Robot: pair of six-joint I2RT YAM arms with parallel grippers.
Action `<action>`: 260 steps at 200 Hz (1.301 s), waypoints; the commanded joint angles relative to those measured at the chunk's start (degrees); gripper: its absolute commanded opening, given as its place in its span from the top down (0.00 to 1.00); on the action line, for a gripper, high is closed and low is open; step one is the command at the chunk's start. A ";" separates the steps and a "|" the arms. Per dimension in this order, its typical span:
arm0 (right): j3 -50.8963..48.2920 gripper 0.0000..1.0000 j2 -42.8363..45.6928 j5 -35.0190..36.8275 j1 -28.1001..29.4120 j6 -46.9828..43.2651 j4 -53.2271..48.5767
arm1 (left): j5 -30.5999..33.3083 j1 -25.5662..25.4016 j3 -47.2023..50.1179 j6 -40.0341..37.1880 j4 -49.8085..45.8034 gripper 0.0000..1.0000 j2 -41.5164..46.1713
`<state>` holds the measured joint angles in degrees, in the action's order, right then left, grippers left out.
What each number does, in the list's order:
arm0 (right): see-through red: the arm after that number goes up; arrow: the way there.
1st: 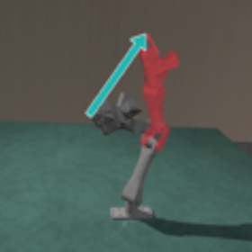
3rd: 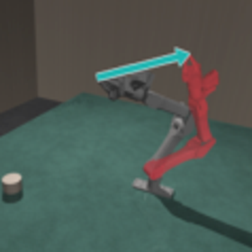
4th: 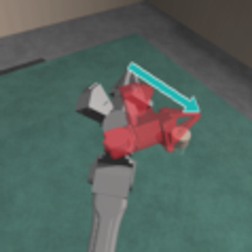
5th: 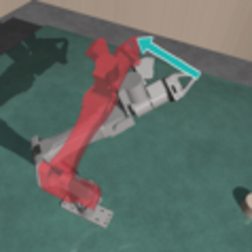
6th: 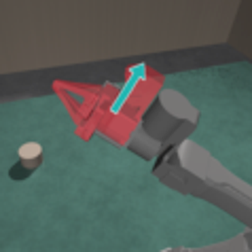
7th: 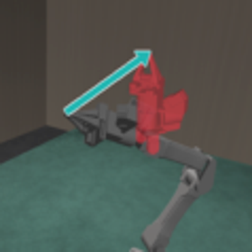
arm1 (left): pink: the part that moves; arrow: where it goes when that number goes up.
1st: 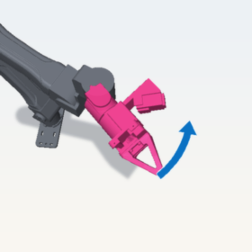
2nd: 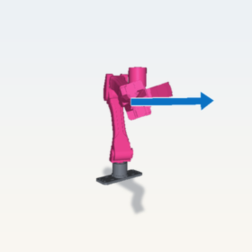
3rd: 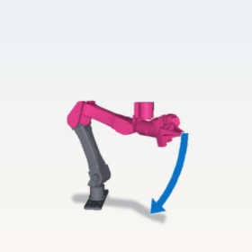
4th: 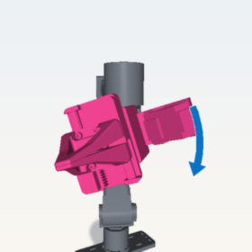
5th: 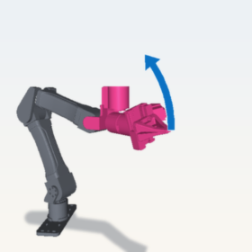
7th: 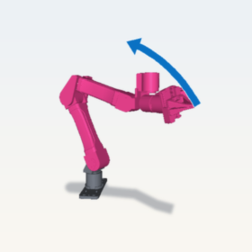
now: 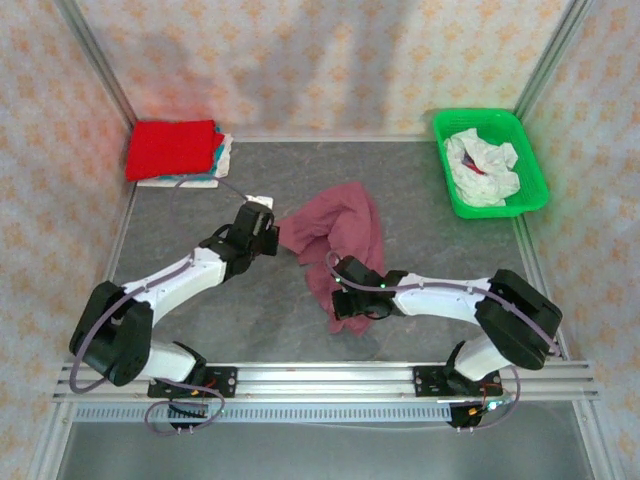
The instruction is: Fold and stack the t-shirts
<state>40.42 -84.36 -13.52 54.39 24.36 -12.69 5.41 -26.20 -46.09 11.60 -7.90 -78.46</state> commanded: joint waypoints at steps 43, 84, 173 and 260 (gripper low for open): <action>0.80 1.00 12.02 8.95 -2.79 -0.78 -5.01 | 11.04 2.62 1.34 4.30 -5.08 1.00 13.04; 1.72 0.78 7.20 3.00 -0.30 -5.44 -7.28 | 12.17 2.86 1.65 4.49 -7.07 1.00 17.35; -2.75 0.55 4.61 12.25 6.50 -3.53 -9.64 | 17.28 3.83 4.72 6.64 -11.30 1.00 22.63; 3.47 1.00 16.13 23.47 6.29 -7.00 -16.07 | 19.62 4.50 2.51 5.37 -13.71 1.00 32.80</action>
<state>39.29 -76.03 2.81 60.71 19.40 -25.26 21.23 -22.35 -41.52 17.52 -19.77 -50.26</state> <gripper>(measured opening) 0.040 0.043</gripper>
